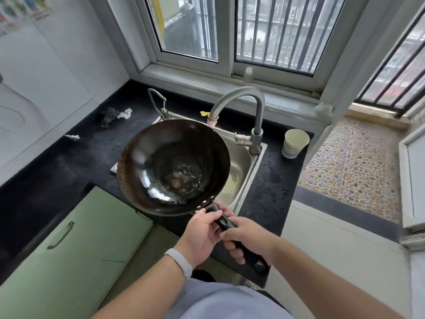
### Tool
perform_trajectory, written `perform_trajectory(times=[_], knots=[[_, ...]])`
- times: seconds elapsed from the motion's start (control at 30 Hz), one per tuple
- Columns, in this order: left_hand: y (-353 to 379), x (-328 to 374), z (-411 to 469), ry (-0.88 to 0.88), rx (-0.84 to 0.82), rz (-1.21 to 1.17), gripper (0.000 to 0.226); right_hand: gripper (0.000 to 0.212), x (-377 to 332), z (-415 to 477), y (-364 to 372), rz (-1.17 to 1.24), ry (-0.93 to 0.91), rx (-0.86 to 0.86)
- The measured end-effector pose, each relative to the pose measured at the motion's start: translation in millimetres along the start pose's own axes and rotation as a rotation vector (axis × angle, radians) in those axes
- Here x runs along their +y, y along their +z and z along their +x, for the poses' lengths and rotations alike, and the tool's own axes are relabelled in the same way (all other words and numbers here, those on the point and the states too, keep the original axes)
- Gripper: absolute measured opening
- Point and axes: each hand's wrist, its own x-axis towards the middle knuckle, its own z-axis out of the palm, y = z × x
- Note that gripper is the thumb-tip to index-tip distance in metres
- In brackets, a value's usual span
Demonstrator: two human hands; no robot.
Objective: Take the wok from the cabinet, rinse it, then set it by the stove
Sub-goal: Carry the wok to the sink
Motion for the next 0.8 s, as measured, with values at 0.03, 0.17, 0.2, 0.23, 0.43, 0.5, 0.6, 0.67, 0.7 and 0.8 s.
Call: perform_trajectory(times=[0.03,0.17,0.2,0.23,0.43,0.5,0.6,0.67,0.7,0.8], knots=[[1.6,0.5,0.3,-0.004,0.009,0.005,0.019,0.011,0.0,0.6,-2.3,0.006,0.002,-0.004],[6.9,4.2,8.3,0.003,0.05,0.154,0.02,0.008,-5.3,7.7,-18.0,0.005,0.025,-0.022],[7.7,5.6,10.7,0.003,0.054,0.177,0.02,0.008,-6.6,10.4,-21.2,0.007,0.032,-0.023],[7.1,6.5,13.4,-0.001,0.056,0.198,0.019,0.008,-7.4,13.4,-23.1,0.009,0.038,-0.02],[-11.2,17.9,28.3,-0.045,0.062,0.436,0.025,0.007,-7.7,36.4,-23.7,0.059,0.055,0.01],[-23.3,28.9,31.8,-0.051,0.076,0.532,0.025,0.008,-12.5,45.7,-21.9,0.095,0.065,0.019],[-41.6,54.4,38.2,0.001,0.142,0.679,0.023,0.009,-19.0,60.1,-19.9,0.116,0.087,0.055],[-49.5,75.7,43.4,0.051,0.197,0.722,0.02,0.013,-23.0,68.1,-18.8,0.107,0.108,0.08],[-52.3,86.2,47.9,0.065,0.209,0.726,0.019,0.013,-25.0,71.5,-17.8,0.1,0.115,0.095],[-48.5,113.7,67.3,0.088,0.158,0.763,0.017,0.014,-29.7,79.9,-15.1,0.098,0.133,0.127]])
